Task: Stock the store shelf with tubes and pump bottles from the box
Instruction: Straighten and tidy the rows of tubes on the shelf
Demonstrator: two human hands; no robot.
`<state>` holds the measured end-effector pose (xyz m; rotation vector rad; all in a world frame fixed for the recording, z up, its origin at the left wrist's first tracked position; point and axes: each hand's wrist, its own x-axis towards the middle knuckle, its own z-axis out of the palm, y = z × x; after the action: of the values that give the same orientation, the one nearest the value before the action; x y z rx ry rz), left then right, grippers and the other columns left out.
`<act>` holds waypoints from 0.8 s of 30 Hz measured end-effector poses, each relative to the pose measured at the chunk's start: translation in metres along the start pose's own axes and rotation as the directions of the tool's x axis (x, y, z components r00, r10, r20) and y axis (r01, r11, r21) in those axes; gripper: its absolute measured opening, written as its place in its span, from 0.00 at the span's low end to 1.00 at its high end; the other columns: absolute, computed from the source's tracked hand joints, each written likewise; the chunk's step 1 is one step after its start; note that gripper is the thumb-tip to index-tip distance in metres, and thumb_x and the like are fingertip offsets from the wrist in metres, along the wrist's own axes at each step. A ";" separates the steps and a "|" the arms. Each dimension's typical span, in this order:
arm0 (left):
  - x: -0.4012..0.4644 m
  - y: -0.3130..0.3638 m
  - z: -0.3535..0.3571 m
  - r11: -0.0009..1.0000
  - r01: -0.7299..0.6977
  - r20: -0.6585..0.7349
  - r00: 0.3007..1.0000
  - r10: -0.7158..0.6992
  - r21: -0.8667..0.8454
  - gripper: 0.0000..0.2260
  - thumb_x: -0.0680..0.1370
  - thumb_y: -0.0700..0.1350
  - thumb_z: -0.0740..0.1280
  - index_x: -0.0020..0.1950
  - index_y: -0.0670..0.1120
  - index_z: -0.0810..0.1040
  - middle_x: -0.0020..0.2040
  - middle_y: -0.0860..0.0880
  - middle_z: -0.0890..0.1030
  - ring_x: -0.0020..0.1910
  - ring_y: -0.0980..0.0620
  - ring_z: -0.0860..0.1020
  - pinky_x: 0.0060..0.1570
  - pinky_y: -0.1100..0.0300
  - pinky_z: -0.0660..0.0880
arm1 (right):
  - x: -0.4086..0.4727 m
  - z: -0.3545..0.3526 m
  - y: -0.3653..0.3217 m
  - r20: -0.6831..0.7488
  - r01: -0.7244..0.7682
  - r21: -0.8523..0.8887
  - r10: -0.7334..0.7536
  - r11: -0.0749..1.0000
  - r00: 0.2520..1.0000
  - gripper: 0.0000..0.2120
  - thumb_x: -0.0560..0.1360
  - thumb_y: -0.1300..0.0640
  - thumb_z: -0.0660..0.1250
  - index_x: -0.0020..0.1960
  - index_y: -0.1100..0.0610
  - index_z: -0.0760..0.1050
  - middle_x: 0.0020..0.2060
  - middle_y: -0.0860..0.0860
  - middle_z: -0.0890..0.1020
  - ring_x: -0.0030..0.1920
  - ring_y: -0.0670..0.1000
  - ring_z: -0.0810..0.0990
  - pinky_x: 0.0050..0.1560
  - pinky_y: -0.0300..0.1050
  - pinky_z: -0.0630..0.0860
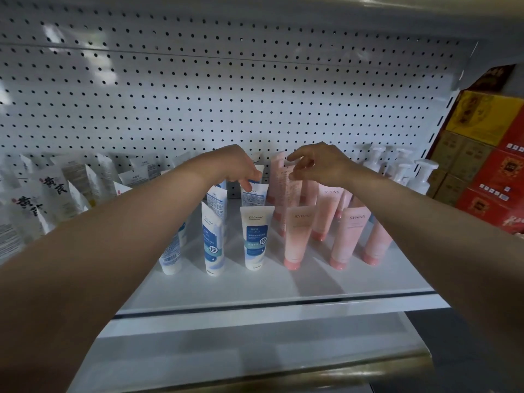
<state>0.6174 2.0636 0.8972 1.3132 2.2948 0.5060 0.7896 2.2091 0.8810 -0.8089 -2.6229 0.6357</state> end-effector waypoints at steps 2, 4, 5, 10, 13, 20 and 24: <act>0.003 0.005 0.002 0.999 0.014 0.013 1.000 -0.015 0.037 0.17 0.81 0.52 0.64 0.64 0.44 0.78 0.51 0.49 0.86 0.43 0.53 0.70 0.38 0.60 0.70 | 0.006 0.001 0.001 0.043 -0.005 -0.049 0.007 0.999 0.999 0.22 0.72 0.54 0.77 0.65 0.50 0.78 0.48 0.48 0.84 0.45 0.39 0.76 0.42 0.30 0.68; 0.006 0.007 0.004 0.998 0.011 0.010 1.000 -0.012 0.055 0.17 0.80 0.53 0.65 0.63 0.43 0.78 0.49 0.49 0.86 0.40 0.52 0.69 0.34 0.61 0.67 | 0.010 0.002 0.000 0.104 0.008 -0.114 0.004 0.993 0.995 0.23 0.72 0.55 0.77 0.66 0.51 0.77 0.50 0.49 0.84 0.50 0.45 0.77 0.44 0.34 0.68; 0.008 0.007 0.005 0.998 0.013 0.006 1.000 -0.014 0.060 0.17 0.80 0.53 0.65 0.62 0.44 0.78 0.48 0.50 0.86 0.39 0.53 0.69 0.34 0.61 0.66 | 0.011 0.001 0.000 0.131 0.015 -0.132 0.003 0.991 0.991 0.24 0.72 0.56 0.77 0.66 0.51 0.77 0.50 0.48 0.84 0.52 0.47 0.77 0.44 0.34 0.69; 0.013 0.008 0.006 0.997 0.003 -0.006 1.000 -0.002 0.083 0.18 0.78 0.57 0.66 0.60 0.45 0.81 0.45 0.52 0.86 0.41 0.53 0.72 0.35 0.60 0.69 | 0.014 0.000 -0.004 0.177 0.006 -0.168 0.024 0.986 0.984 0.24 0.72 0.58 0.77 0.66 0.50 0.77 0.50 0.48 0.85 0.54 0.48 0.80 0.51 0.40 0.71; 0.015 0.008 0.006 0.995 -0.007 0.001 1.000 0.007 0.098 0.18 0.78 0.58 0.67 0.58 0.46 0.82 0.46 0.52 0.86 0.43 0.54 0.73 0.35 0.60 0.68 | 0.014 0.002 -0.006 0.142 -0.004 -0.152 0.026 0.988 0.990 0.24 0.71 0.58 0.78 0.65 0.50 0.78 0.48 0.49 0.85 0.53 0.49 0.81 0.53 0.42 0.74; 0.011 0.010 0.008 0.967 -0.071 -0.025 0.996 0.080 0.246 0.16 0.75 0.51 0.73 0.57 0.42 0.83 0.55 0.47 0.83 0.59 0.48 0.78 0.39 0.61 0.71 | 0.015 0.004 -0.006 0.089 -0.016 -0.189 0.034 0.982 0.995 0.25 0.68 0.51 0.80 0.63 0.47 0.78 0.44 0.46 0.82 0.48 0.48 0.78 0.43 0.40 0.68; 0.012 0.002 0.003 0.977 -0.138 -0.018 0.990 0.143 0.165 0.08 0.72 0.43 0.75 0.50 0.45 0.84 0.56 0.48 0.81 0.56 0.49 0.78 0.52 0.59 0.74 | 0.016 0.003 -0.008 0.075 -0.015 -0.215 0.032 0.976 0.997 0.25 0.68 0.50 0.80 0.62 0.47 0.79 0.45 0.47 0.82 0.47 0.48 0.80 0.41 0.40 0.70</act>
<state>0.6154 2.0758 0.8933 1.5648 2.3200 0.3926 0.7719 2.2116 0.8854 -0.8947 -2.7917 0.4008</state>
